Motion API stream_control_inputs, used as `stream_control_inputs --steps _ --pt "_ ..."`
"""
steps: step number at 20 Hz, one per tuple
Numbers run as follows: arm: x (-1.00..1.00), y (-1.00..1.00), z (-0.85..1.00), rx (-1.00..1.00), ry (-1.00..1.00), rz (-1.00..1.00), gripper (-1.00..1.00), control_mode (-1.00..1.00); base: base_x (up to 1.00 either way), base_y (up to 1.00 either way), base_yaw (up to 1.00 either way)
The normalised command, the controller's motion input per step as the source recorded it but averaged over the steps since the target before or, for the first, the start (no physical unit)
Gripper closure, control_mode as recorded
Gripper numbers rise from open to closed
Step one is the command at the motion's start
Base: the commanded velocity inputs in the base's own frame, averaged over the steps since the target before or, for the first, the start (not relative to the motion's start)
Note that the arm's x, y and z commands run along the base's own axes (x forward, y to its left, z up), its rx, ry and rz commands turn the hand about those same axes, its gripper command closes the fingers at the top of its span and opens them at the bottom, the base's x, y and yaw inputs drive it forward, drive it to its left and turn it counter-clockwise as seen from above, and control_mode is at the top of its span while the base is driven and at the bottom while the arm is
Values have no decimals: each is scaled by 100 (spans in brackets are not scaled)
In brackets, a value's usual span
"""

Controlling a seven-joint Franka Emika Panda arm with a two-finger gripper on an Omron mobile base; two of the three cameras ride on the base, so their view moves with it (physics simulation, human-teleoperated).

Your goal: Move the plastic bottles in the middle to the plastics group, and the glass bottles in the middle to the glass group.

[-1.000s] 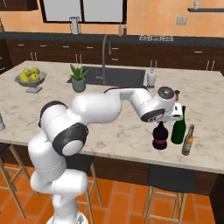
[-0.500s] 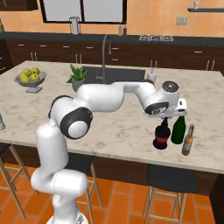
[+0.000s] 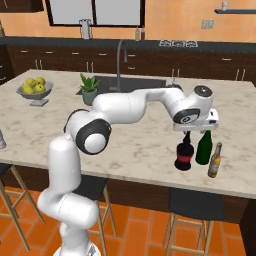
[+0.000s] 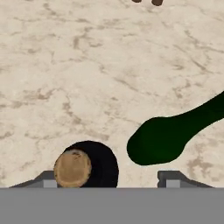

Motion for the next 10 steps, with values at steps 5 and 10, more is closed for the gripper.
stream_control_inputs --steps 5,10 --pt "-15 31 14 0 0 0 -100 -100 0 0 0" --pt "-48 38 13 0 0 -4 -100 -100 0 0 0"
